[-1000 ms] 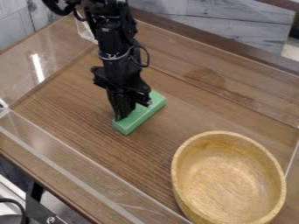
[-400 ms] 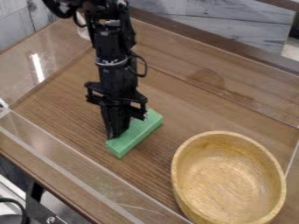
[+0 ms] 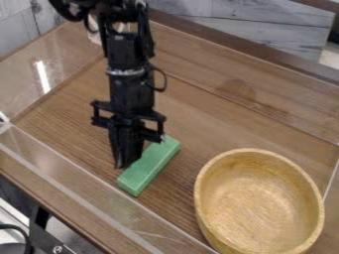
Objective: Put the green block in the brown bowl
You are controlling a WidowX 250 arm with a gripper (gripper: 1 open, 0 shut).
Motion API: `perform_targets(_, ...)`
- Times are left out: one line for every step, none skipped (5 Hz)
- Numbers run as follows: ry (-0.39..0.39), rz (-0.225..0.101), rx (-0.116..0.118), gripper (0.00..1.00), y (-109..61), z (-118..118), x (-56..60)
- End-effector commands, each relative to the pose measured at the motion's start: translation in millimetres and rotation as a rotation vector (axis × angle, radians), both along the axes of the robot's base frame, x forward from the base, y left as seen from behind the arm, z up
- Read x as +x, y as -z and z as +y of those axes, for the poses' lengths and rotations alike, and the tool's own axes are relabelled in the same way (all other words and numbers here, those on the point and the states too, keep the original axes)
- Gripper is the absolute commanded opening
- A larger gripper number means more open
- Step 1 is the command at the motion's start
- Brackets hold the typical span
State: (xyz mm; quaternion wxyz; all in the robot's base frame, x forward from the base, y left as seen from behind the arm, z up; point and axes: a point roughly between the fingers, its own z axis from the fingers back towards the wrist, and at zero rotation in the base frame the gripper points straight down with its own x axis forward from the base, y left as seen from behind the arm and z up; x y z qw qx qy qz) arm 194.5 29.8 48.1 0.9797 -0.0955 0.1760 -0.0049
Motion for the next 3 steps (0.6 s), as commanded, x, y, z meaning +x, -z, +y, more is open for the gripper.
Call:
perform_targets(-0.014, -0.062, 0.000, 0.00, -36.1, 2, 11.2)
perform_targets(-0.023, -0.082, -0.014, 0.00, -69.8, 2, 16.2)
perform_targets(-0.026, -0.129, -0.017, 0.00, -112.8, 1, 28.3)
